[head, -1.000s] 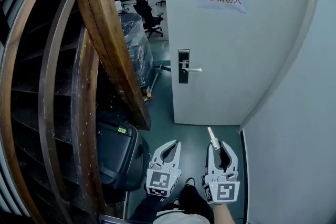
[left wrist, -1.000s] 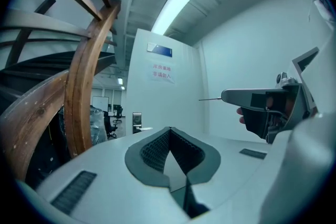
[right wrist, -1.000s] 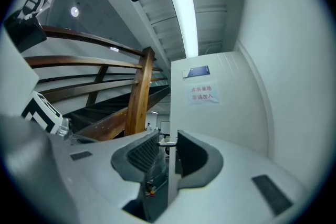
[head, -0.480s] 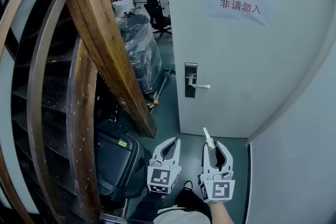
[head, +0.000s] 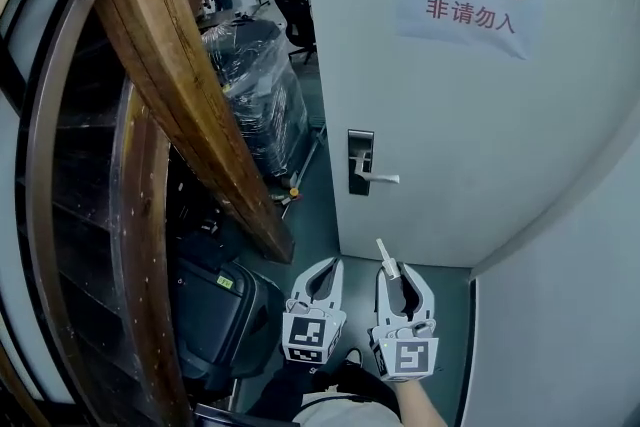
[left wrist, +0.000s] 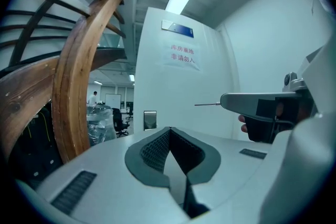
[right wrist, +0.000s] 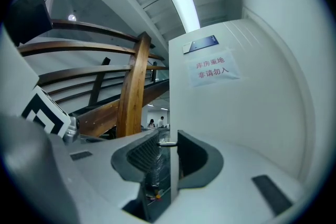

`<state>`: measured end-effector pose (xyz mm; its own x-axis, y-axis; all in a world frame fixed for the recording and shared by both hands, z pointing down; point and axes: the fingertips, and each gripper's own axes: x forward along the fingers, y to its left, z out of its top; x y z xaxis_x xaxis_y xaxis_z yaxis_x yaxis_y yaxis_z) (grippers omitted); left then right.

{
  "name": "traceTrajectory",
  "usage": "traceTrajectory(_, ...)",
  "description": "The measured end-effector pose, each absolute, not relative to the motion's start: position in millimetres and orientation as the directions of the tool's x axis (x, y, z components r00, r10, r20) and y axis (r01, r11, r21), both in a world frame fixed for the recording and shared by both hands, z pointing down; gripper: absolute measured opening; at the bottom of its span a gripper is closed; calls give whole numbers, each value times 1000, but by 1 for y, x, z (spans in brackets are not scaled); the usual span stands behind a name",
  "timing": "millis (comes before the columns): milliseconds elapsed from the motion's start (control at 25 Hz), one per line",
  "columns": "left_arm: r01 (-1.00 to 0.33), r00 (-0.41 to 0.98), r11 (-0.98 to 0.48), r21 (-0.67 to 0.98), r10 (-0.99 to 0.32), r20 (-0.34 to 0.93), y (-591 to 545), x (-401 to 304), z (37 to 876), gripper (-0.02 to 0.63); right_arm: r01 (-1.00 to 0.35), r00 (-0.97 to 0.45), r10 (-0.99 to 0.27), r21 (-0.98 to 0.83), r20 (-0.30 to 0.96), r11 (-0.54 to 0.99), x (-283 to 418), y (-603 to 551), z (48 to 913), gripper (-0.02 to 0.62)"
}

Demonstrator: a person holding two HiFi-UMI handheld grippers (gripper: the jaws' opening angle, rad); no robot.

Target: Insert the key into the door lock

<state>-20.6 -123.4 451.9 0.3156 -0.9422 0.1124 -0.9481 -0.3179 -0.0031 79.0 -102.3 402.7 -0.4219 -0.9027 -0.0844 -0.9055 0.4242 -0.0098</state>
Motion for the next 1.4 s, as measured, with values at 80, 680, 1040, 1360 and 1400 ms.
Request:
traceTrajectory(80,-951,305,-308,-5,-945,119,-131,-24,457,3,-905,-423,-903,-8,-72,425,76,-111,408,117)
traceTrajectory(680,-934,351,-357,-4,-922,164,-200,-62,487,3,-935,-356,-935,-4,2,356,29,-179,453,117)
traceTrajectory(1040,-907,412,-422,-16,-893,183,-236,-87,520,3,-959,-283,-959,10,22,283,4,-225,491,117)
traceTrajectory(1360,-914,397,-405,-18,-903,163,-254,-97,576,3,-970,-242,-970,25,6,242,6,-270,557,117)
traceTrajectory(1400,-916,392,-400,-16,-905,163,-254,-99,584,3,-971,-237,-971,28,5,237,7,-276,565,117)
